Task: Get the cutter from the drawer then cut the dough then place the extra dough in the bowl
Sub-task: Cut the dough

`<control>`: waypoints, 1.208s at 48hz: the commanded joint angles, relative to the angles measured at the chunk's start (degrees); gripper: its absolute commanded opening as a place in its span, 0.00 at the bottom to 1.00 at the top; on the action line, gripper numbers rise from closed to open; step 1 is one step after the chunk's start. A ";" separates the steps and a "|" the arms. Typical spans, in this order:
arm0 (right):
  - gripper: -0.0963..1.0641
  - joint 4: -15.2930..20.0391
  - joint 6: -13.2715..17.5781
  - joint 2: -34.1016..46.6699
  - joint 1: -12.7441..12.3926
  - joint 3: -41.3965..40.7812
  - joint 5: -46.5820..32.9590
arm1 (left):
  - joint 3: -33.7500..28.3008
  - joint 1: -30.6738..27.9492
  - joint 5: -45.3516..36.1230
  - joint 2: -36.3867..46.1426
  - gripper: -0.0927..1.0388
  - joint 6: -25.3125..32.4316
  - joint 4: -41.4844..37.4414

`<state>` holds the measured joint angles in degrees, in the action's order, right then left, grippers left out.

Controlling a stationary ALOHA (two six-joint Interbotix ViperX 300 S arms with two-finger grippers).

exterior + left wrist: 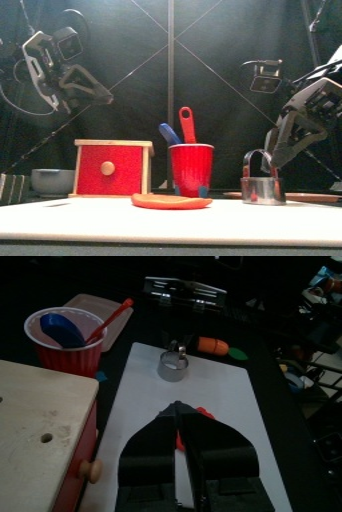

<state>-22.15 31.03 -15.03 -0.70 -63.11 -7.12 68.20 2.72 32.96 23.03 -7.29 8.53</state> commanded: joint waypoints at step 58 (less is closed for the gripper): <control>0.60 2.20 0.09 16.17 4.92 22.32 -1.49 | 0.18 0.70 0.44 0.18 0.44 0.00 0.79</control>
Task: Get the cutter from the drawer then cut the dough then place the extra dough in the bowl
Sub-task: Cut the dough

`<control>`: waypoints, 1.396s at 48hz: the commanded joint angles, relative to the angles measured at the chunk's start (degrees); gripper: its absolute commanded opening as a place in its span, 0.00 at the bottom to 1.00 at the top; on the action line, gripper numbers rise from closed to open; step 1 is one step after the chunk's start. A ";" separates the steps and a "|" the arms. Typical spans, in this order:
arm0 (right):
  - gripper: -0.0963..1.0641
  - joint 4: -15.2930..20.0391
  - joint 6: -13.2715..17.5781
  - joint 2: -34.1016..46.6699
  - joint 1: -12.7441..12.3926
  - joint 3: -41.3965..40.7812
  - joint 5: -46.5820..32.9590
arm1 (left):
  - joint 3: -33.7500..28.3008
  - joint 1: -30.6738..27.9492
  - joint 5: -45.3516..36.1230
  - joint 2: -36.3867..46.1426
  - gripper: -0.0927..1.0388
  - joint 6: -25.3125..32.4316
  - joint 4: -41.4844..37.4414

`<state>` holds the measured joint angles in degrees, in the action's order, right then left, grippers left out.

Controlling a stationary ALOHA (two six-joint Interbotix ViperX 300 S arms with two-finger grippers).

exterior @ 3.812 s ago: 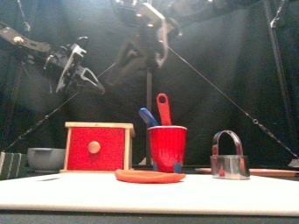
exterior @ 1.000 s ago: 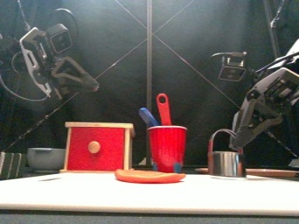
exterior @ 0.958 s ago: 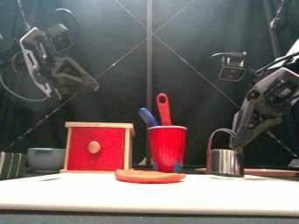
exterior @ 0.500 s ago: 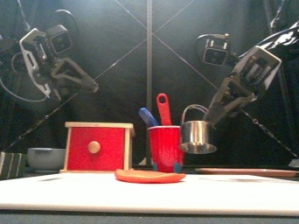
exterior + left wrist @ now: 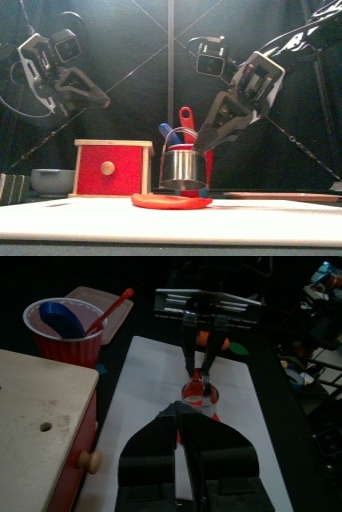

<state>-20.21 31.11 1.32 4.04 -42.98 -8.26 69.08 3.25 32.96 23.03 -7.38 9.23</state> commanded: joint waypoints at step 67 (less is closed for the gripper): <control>0.69 0.44 0.00 1.93 -0.79 5.71 3.25 | 0.26 0.18 0.44 0.26 0.44 0.09 0.44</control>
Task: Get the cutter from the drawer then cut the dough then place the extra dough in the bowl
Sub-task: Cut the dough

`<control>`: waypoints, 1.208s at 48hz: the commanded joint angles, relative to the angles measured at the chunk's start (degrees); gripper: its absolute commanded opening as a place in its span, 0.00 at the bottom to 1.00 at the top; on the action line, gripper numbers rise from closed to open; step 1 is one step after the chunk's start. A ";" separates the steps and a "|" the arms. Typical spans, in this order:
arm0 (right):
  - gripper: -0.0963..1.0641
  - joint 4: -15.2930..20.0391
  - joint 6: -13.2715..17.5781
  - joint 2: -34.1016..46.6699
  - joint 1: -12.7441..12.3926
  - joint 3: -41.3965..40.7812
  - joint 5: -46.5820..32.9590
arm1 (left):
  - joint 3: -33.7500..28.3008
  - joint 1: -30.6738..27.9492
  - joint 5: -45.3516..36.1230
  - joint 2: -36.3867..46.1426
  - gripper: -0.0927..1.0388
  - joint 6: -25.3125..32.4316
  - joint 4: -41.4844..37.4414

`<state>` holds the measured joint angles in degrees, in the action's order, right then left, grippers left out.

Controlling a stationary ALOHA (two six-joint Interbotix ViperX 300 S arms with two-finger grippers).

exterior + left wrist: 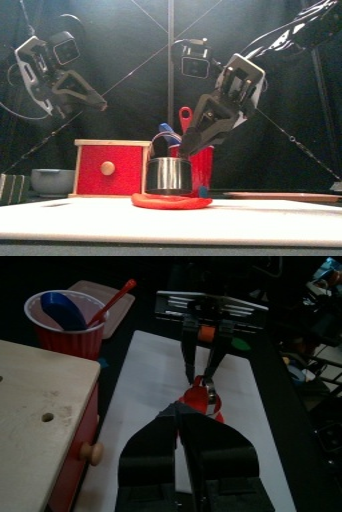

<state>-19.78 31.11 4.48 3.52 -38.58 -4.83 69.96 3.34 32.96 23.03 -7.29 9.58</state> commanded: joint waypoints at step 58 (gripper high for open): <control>0.79 2.02 0.70 -16.70 4.04 -11.34 -5.89 | -0.79 1.76 3.52 -0.62 0.78 0.44 0.00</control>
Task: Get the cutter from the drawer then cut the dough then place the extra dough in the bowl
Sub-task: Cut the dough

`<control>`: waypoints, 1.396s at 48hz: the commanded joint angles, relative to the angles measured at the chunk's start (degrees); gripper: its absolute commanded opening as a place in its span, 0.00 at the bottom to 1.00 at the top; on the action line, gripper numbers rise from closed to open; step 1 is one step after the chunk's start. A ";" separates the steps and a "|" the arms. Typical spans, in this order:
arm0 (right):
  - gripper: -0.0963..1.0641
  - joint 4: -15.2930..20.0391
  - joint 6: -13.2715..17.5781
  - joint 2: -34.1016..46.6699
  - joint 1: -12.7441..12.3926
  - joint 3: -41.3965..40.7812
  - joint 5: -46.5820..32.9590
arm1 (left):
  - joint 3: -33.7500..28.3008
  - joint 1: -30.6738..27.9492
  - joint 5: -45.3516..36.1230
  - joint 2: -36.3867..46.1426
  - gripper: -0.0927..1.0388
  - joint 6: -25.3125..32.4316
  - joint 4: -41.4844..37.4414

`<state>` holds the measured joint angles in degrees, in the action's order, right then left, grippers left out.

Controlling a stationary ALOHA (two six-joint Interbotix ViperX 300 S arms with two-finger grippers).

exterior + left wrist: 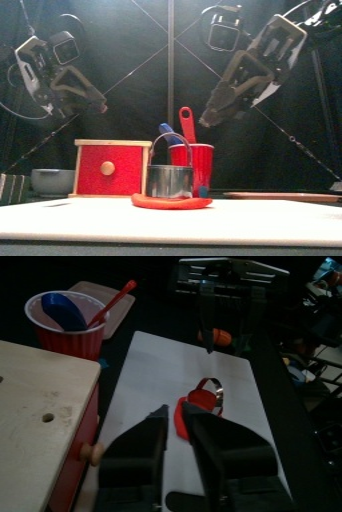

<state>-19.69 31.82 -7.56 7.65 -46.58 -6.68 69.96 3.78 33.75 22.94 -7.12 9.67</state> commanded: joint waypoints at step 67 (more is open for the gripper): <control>0.78 13.45 -19.86 8.96 -4.22 -9.93 -35.95 | -17.14 25.93 28.13 -35.24 0.98 21.62 35.60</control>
<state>-6.68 12.74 1.67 4.04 -57.57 -40.52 55.20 28.13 61.00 -12.22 12.04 40.61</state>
